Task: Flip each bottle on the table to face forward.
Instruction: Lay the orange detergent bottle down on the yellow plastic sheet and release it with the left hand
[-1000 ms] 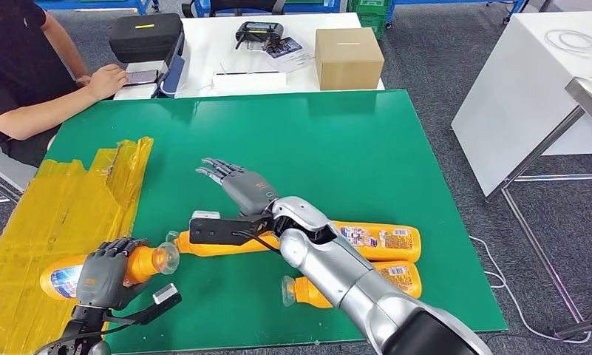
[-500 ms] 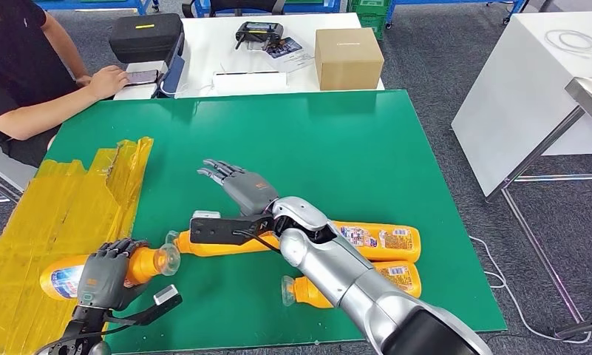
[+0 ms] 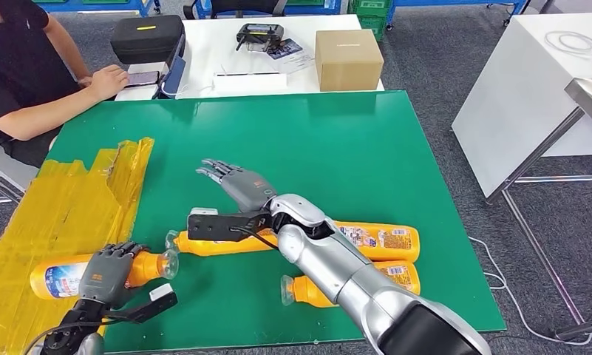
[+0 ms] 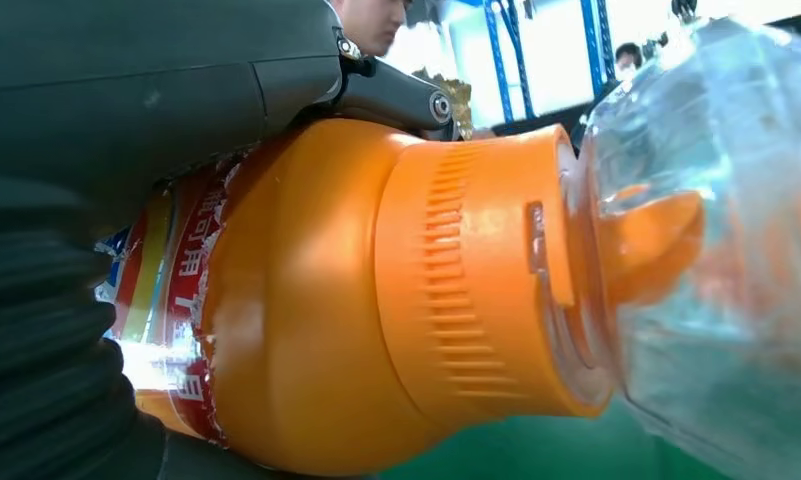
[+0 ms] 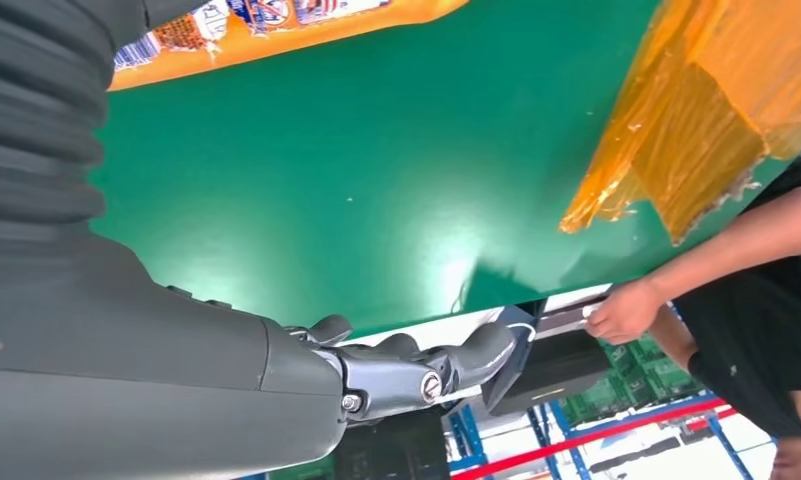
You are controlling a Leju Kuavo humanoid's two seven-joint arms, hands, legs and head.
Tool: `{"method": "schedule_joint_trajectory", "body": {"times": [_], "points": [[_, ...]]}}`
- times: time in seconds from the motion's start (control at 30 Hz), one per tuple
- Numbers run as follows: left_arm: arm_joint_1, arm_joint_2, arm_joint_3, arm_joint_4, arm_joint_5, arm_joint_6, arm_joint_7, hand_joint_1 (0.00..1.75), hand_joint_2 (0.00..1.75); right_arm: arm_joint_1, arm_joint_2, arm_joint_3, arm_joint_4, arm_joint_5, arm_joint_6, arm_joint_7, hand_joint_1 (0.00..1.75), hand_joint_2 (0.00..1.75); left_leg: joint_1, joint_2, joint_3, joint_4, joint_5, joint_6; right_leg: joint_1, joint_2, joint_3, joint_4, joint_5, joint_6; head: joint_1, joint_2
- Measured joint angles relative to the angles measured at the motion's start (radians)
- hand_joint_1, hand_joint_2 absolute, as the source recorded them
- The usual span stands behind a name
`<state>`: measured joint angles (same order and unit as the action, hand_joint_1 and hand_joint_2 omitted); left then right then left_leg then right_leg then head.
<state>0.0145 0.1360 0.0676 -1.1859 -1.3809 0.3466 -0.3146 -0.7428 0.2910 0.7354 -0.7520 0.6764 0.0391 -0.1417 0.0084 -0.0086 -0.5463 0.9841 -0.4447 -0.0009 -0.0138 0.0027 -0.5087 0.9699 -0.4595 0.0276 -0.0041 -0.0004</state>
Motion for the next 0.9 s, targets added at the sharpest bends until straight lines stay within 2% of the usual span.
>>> {"method": "schedule_joint_trajectory", "body": {"times": [0.03,0.07,0.1,0.17,0.33,0.43,0.9], "points": [[-0.004,0.013,-0.001,0.011,0.024,-0.012,-0.018,0.61,1.75,-0.006,0.004,0.000,0.005,-0.003,0.002,-0.001,0.00,1.75,0.000,0.000,0.001,0.000,0.000,0.000,0.000,0.000,0.001,0.000,0.000,0.000,0.000,0.000],[-0.007,0.026,-0.001,0.020,0.051,-0.024,-0.036,0.17,1.31,-0.012,0.007,0.000,0.010,-0.007,0.005,-0.003,0.00,1.75,0.000,0.000,0.001,0.000,0.000,0.000,0.000,0.000,0.001,0.001,0.000,0.000,0.000,0.000],[-0.009,0.040,-0.001,0.027,0.075,-0.038,-0.054,0.00,0.87,-0.019,0.010,0.000,0.015,-0.010,0.007,-0.004,0.00,1.75,0.000,0.001,0.003,0.000,-0.001,-0.001,0.000,0.000,0.002,0.001,0.000,-0.001,0.000,0.000],[-0.011,0.062,-0.001,0.037,0.117,-0.066,-0.081,0.00,0.00,-0.028,0.016,0.000,0.024,-0.016,0.012,-0.007,0.00,1.75,0.000,0.002,0.005,-0.001,-0.001,-0.001,0.000,0.001,0.004,0.001,-0.001,-0.001,0.000,0.000],[-0.003,0.131,0.002,0.051,0.192,-0.148,-0.126,0.00,0.00,-0.058,0.032,0.003,0.051,-0.030,0.020,-0.011,0.00,1.75,0.000,0.004,0.008,-0.001,-0.001,-0.002,0.000,0.003,0.006,0.004,-0.001,-0.002,0.000,0.000],[0.004,0.154,0.003,0.055,0.203,-0.160,-0.134,0.00,0.00,-0.063,0.039,0.005,0.062,-0.032,0.021,-0.012,0.00,1.75,0.000,0.003,0.008,-0.001,-0.001,-0.003,0.000,0.003,0.005,0.004,-0.001,-0.002,0.000,0.000],[0.016,0.184,0.003,0.058,0.219,-0.170,-0.140,0.00,0.00,-0.068,0.052,0.009,0.090,-0.035,0.022,-0.013,0.00,1.75,0.000,0.004,0.008,-0.001,-0.001,-0.003,0.000,0.004,0.005,0.005,-0.001,-0.002,0.000,0.000]]}}
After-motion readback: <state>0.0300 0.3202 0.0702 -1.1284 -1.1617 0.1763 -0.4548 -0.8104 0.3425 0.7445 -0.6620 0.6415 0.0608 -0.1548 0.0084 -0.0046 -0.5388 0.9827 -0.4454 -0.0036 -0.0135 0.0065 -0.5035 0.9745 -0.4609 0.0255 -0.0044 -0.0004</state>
